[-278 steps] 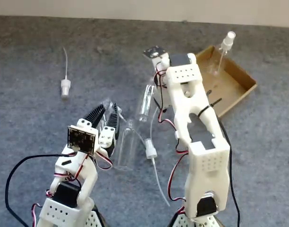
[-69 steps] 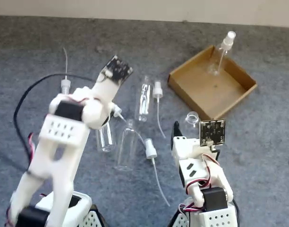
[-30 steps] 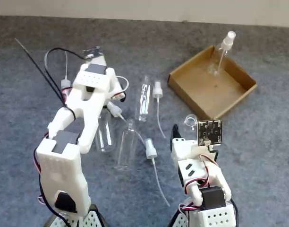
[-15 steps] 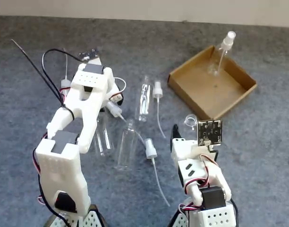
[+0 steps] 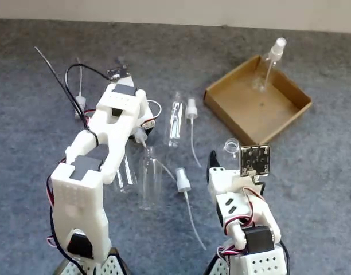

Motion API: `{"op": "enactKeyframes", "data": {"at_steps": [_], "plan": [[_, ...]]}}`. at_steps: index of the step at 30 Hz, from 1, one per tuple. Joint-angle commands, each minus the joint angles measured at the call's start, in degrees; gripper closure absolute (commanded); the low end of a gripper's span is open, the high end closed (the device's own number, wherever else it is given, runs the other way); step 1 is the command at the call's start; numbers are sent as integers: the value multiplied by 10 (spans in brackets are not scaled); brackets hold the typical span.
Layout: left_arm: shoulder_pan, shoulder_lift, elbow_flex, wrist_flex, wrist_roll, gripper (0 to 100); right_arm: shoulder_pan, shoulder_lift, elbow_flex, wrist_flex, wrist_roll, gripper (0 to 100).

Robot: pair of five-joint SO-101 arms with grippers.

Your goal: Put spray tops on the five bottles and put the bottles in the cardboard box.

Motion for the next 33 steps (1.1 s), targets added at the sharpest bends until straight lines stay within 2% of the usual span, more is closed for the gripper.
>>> {"op": "enactKeyframes", "data": {"at_steps": [1, 8, 12, 15, 18, 24, 33], "plan": [[5, 15, -8, -21, 0, 930, 4, -6, -6, -15, 0, 800], [4, 9, -61, -21, -3, 931, 4, -6, -7, -15, 0, 800], [5, 9, -92, -19, -47, 939, 4, -6, -3, -23, 0, 800], [5, 9, -94, -20, -69, 1000, 4, -6, 8, -61, 0, 800], [6, 10, -89, -18, -89, 992, 4, -6, 34, -81, 0, 800], [4, 3, -95, -21, -91, 995, 3, -7, 40, -84, 0, 800], [4, -42, -213, -18, -91, 995, 3, -7, 41, -126, 0, 800]]}}
